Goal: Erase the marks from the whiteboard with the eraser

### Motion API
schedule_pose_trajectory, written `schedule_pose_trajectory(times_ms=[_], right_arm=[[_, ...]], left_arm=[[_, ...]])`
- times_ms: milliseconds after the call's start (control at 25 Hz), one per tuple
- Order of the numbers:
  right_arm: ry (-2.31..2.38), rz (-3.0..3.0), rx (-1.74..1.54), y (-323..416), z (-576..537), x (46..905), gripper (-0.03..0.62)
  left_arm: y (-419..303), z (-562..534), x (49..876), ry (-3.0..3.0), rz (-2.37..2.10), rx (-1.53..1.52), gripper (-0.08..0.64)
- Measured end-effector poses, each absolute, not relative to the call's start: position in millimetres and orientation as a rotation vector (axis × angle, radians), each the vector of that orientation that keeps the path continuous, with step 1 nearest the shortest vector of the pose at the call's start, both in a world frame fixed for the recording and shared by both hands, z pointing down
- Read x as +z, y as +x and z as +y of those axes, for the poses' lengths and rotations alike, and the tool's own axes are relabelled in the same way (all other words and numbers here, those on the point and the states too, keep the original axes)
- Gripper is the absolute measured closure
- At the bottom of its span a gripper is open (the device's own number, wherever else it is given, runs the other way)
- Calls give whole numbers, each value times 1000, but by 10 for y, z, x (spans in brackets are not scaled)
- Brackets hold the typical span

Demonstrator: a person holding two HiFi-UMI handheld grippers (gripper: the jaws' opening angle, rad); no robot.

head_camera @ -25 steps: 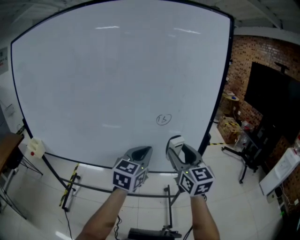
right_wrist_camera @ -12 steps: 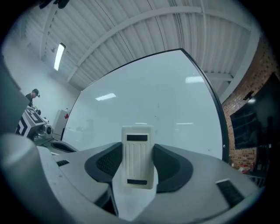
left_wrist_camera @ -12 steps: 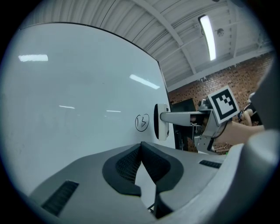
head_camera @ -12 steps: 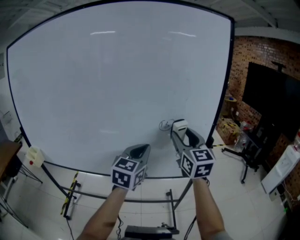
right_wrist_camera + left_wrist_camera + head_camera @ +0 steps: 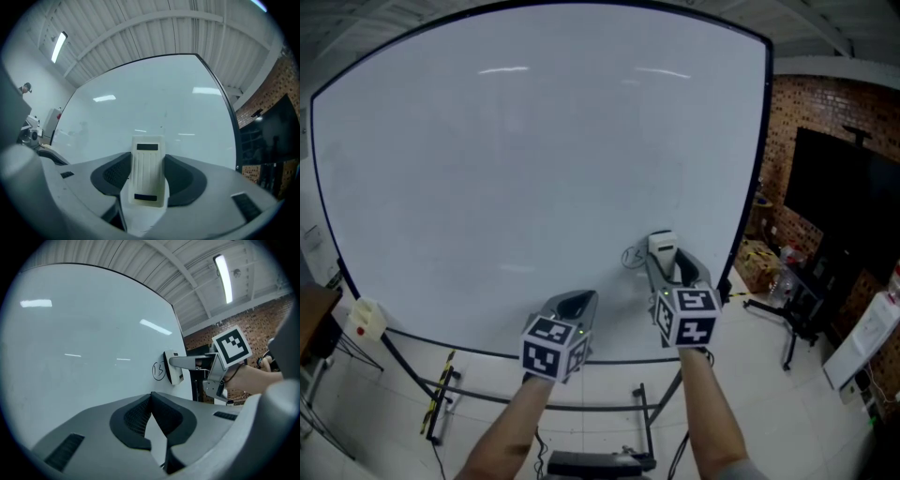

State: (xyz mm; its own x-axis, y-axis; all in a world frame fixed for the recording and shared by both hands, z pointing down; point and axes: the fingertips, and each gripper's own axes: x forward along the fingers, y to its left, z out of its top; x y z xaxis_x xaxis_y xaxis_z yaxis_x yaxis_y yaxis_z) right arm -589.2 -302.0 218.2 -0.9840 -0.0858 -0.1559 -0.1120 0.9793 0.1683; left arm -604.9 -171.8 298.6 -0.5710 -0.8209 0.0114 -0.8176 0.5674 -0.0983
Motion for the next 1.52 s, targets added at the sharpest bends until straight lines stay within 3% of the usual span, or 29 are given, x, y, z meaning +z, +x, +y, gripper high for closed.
schedule_pose_trajectory(times_ms=[720, 1120, 1520], right_arm=[[-15, 3033, 350, -6268, -2030, 2539, 365], [28, 3046, 245, -6220, -2169, 2512, 365], [-115, 3018, 148, -5932, -3026, 2380, 365]], left_arm=[[-6177, -1192, 3218, -1371, 2842, -113, 566], [-6083, -1247, 3195, -1387, 2835, -100, 566], [-5986, -1499, 3211, -1419, 2820, -87, 566]])
